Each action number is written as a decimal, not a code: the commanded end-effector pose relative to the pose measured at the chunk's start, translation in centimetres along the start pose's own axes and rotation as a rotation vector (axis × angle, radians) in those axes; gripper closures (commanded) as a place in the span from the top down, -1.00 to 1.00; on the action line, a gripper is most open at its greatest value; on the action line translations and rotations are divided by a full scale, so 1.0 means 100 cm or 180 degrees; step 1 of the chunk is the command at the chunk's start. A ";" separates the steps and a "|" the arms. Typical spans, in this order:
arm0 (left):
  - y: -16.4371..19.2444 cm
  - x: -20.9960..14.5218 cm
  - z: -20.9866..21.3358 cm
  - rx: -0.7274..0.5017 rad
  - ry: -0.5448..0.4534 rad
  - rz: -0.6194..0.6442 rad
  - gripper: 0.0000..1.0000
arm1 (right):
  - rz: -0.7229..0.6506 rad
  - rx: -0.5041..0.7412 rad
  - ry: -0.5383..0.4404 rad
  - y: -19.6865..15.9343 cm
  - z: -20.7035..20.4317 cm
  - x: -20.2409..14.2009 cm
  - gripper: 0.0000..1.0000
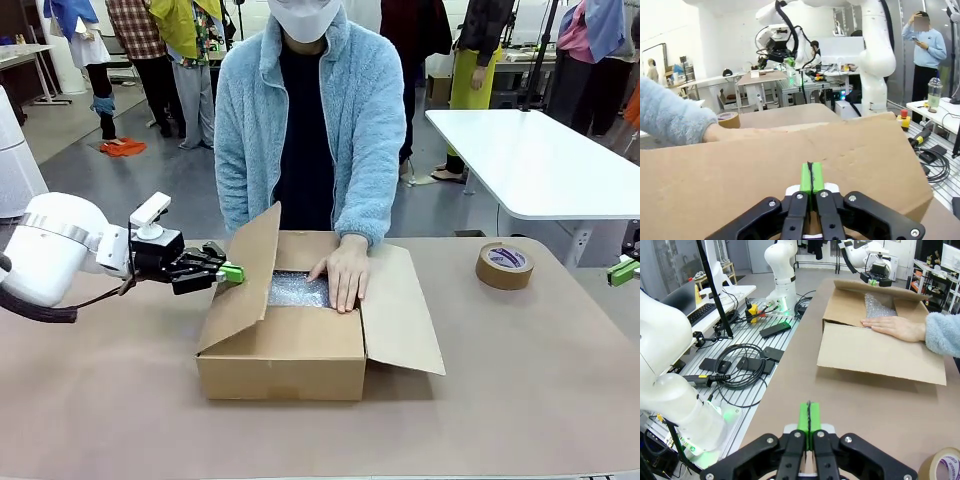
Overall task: Wrap the clocks to prevent damage.
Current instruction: Push the right (or left) flap of the Package Box to close it, then push the left (or right) flap of the Package Box to close it.
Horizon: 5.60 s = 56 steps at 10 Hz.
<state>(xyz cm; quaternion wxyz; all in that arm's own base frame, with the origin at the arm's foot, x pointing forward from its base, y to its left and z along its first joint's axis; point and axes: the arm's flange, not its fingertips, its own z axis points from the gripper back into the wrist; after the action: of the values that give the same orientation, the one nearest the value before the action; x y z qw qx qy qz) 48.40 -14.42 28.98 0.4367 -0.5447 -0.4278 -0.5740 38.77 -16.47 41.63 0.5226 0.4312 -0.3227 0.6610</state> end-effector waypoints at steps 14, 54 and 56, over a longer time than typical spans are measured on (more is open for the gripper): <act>0.021 -0.027 0.009 0.0149 0.0088 0.0057 -0.99 | 0.0015 -0.0006 -0.0037 0.002 -0.003 0.000 -0.98; 0.021 -0.027 0.009 0.0149 0.0088 0.0057 -0.99 | 0.0023 -0.0277 -0.1296 -0.156 -0.250 -0.055 -0.98; 0.021 -0.027 0.009 0.0149 0.0088 0.0057 -0.99 | 0.0122 -0.0306 -0.1263 -0.162 -0.269 -0.041 -0.98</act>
<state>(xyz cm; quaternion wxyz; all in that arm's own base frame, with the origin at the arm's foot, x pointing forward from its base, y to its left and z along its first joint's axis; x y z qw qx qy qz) 50.49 -13.82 26.49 0.4581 -0.5304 -0.4244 -0.5734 49.19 7.75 25.95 0.4598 0.5334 -0.4452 0.5531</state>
